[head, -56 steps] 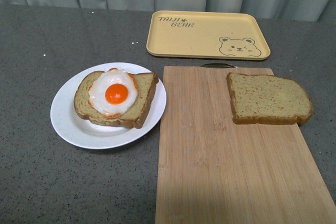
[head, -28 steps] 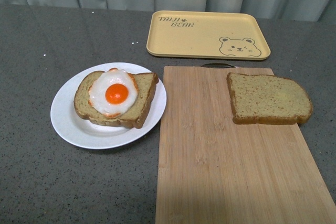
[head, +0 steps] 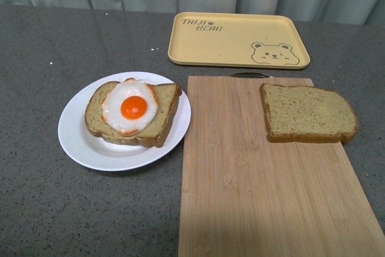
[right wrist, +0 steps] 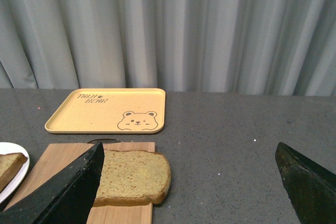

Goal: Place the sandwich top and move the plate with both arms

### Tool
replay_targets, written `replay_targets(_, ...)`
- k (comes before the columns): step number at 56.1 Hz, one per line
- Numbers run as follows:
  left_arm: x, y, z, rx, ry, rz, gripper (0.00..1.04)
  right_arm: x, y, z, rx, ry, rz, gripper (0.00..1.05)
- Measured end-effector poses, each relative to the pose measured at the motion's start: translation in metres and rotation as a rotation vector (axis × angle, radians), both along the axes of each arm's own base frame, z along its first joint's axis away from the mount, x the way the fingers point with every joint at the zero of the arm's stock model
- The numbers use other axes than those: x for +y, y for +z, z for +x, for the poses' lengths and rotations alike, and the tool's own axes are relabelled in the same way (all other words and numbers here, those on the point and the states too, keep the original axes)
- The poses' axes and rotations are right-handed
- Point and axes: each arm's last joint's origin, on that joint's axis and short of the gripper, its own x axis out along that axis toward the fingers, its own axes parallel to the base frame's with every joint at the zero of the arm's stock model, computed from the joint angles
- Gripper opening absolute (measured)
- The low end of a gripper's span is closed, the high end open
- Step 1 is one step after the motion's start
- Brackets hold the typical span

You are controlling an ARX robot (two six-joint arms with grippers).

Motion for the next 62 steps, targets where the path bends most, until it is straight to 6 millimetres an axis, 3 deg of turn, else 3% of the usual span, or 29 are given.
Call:
replay_targets(14, 0.000, 0.000, 0.000, 0.000, 0.000, 0.000, 0.98, 0.000, 0.000, 0.000, 0.001, -0.014, -0.011, 0.95)
replay_targets(20, 0.000, 0.000, 0.000, 0.000, 0.002, 0.000, 0.98, -0.002, 0.002, 0.006, 0.061, -0.305, -0.164, 0.95)
replay_targets(24, 0.000, 0.000, 0.000, -0.001, 0.000, 0.000, 0.98, -0.008, 0.002, 0.014, 0.134, -0.381, -0.217, 0.95)
replay_targets(38, 0.000, 0.000, 0.000, -0.001, 0.000, 0.001, 0.98, -0.048, 0.003, 0.072, 0.307, -0.301, -0.138, 0.95)
replay_targets(49, 0.000, 0.000, 0.000, -0.001, 0.000, 0.001, 0.98, -0.074, -0.027, 0.128, 0.573, -0.145, 0.088, 0.95)
replay_targets(62, 0.000, 0.000, 0.000, -0.001, 0.000, 0.001, 0.98, -0.076, -0.056, 0.181, 0.779, 0.093, 0.317, 0.95)
